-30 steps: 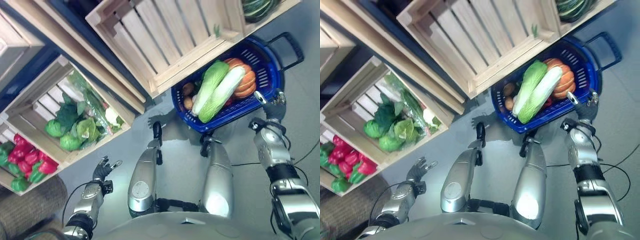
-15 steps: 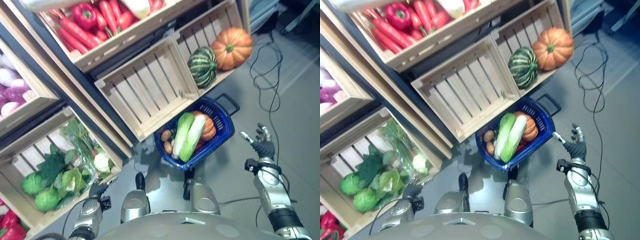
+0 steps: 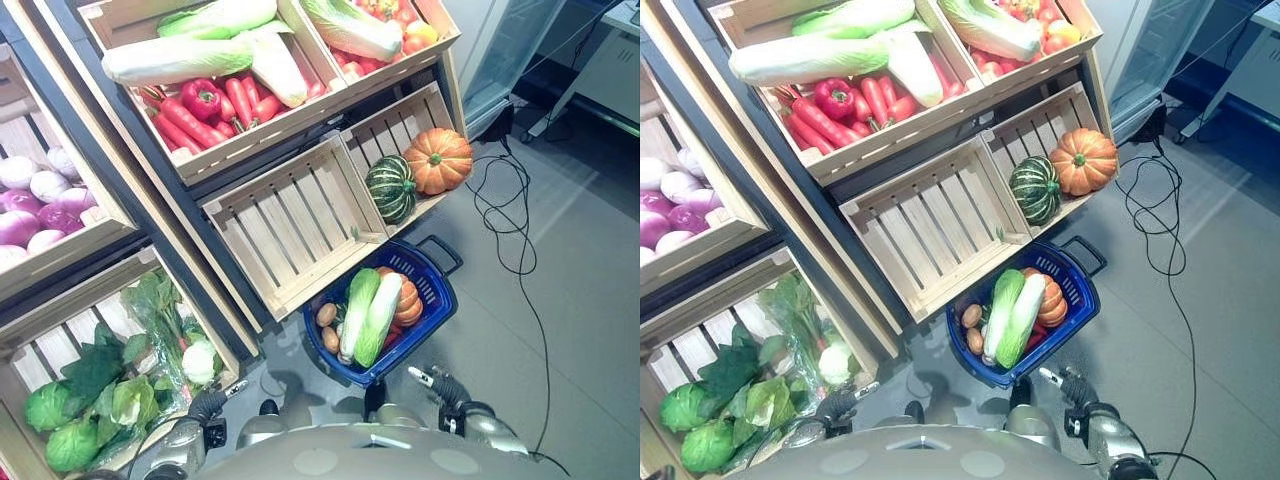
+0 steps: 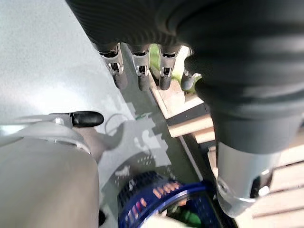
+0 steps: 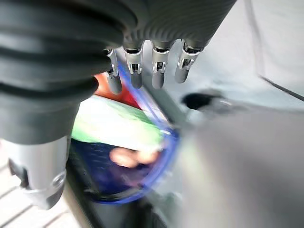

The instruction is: Pick up fruits and vegetables into the basket

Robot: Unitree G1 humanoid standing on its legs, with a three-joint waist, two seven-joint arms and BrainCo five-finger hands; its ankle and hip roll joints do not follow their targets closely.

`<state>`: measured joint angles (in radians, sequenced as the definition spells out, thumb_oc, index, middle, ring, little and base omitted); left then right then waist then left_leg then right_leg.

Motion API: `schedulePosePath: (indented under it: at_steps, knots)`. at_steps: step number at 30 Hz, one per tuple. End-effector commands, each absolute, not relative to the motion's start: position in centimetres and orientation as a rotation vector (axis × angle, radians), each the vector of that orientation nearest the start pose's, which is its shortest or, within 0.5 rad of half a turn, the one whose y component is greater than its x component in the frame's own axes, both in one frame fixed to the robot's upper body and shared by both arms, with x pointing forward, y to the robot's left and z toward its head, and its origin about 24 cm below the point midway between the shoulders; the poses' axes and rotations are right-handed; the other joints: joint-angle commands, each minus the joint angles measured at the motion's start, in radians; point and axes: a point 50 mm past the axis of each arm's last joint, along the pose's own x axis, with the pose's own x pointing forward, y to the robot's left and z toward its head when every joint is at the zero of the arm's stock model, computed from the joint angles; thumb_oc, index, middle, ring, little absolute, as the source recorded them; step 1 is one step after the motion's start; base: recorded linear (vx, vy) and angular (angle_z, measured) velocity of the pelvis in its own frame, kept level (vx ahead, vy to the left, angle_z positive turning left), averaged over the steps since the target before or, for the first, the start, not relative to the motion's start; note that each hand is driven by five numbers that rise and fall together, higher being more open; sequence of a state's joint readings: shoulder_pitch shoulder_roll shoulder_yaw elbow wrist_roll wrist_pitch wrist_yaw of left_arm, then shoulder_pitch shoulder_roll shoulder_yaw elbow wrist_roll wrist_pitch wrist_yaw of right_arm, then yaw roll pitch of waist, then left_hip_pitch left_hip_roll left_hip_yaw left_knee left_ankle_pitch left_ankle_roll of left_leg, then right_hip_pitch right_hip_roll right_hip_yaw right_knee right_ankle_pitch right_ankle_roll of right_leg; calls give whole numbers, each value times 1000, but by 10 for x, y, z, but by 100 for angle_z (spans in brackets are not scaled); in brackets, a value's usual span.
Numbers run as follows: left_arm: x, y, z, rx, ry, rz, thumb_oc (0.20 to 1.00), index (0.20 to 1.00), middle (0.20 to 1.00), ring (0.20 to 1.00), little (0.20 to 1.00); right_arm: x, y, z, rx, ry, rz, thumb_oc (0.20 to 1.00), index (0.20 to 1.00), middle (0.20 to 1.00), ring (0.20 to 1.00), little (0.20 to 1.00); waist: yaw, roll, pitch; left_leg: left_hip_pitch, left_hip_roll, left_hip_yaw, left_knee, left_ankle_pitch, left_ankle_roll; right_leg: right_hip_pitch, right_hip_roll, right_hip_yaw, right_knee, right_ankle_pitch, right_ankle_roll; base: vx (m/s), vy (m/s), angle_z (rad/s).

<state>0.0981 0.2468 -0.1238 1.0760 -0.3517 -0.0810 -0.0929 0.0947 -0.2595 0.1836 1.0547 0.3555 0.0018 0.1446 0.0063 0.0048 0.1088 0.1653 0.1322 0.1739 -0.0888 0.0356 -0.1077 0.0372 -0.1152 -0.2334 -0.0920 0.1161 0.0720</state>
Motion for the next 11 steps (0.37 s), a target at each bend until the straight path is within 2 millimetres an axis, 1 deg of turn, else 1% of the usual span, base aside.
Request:
schedulePosePath:
  at_steps: [1, 4, 5, 7, 9, 11]
  knots:
    - [102, 222, -156, -118, 1074, 83, 1000, 1000, 1000, 1000, 1000, 95, -209, -161, 170, 1183, -27, 1000, 1000, 1000, 1000, 1000, 15, -25, 8, -50, -29, 4, 20, -56, 43, 67, -97, -40, 73, -89, 94, -30, 52, -2]
    - [100, 212, -160, -161, 1117, 33, 1000, 1000, 1000, 1000, 1000, 79, -203, -167, 297, 1269, -36, 1000, 1000, 1000, 1000, 1000, 16, -15, -2, -41, -34, 0, 16, -56, 46, 82, -94, -46, 67, -92, 89, -23, 54, -11]
    - [98, 210, -160, -170, 1128, 13, 1000, 1000, 1000, 1000, 1000, 78, -203, -168, 317, 1271, -44, 1000, 1000, 1000, 1000, 1000, 17, -14, -4, -40, -34, -1, 15, -56, 46, 85, -94, -47, 64, -93, 88, -18, 40, -10]
    - [96, 203, -162, -212, 1149, -12, 1000, 1000, 1000, 1000, 1000, 76, -204, -168, 311, 1290, -38, 1000, 1000, 1000, 1000, 1000, 16, -14, -9, -35, -36, 1, 14, -60, 47, 91, -88, -46, 56, -92, 86, -11, 14, -2]
    - [95, 201, -163, -242, 1165, 5, 1000, 1000, 1000, 1000, 1000, 72, -203, -169, 285, 1329, -5, 1000, 1000, 1000, 1000, 1000, 17, -16, -12, -31, -36, 2, 13, -62, 47, 95, -85, -47, 49, -92, 84, -15, 7, 0]
    - [95, 201, -164, -228, 1191, 7, 1000, 1000, 1000, 1000, 1000, 69, -202, -170, 284, 1359, 29, 1000, 1000, 1000, 1000, 1000, 19, -17, -14, -24, -36, 0, 15, -64, 47, 103, -82, -47, 50, -97, 81, 0, 0, 0]
